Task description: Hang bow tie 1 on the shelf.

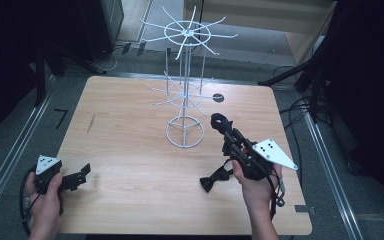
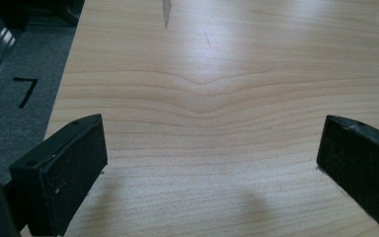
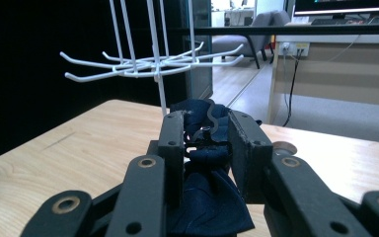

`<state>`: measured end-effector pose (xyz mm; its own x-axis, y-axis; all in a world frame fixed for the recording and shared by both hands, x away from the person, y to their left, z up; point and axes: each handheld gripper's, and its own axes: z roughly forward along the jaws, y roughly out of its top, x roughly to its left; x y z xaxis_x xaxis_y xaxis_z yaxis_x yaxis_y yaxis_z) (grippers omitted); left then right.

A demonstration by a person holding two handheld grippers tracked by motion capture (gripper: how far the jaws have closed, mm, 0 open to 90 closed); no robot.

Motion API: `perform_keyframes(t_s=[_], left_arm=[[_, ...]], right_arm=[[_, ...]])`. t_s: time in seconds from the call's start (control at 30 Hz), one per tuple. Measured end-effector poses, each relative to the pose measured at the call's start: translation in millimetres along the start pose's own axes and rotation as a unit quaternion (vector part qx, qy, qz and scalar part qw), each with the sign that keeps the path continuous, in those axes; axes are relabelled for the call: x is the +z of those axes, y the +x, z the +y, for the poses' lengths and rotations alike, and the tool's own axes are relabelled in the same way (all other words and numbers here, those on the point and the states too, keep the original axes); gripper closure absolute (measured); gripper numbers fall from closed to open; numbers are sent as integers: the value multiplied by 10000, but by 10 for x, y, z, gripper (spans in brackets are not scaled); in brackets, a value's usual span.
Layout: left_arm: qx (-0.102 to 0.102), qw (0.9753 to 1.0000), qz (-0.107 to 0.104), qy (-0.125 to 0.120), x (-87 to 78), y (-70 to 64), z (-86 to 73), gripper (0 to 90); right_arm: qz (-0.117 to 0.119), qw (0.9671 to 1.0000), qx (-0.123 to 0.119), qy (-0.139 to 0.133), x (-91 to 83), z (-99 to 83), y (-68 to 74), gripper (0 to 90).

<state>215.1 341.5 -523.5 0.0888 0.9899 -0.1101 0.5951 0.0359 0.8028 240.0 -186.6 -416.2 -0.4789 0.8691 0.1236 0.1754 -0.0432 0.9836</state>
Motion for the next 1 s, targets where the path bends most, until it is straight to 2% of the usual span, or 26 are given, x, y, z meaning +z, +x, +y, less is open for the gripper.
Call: perform_keyframes(t_s=[0.6, 1.0], left_arm=[[4, 10000, 5, -5, -3, 3, -1, 0], [8, 10000, 10, 33, -7, 1, -3, 0]], right_arm=[[-8, 9997, -74, -236, -66, 208, 22, 708], [154, 9991, -128, -372, 33, 357, 164, 708]])
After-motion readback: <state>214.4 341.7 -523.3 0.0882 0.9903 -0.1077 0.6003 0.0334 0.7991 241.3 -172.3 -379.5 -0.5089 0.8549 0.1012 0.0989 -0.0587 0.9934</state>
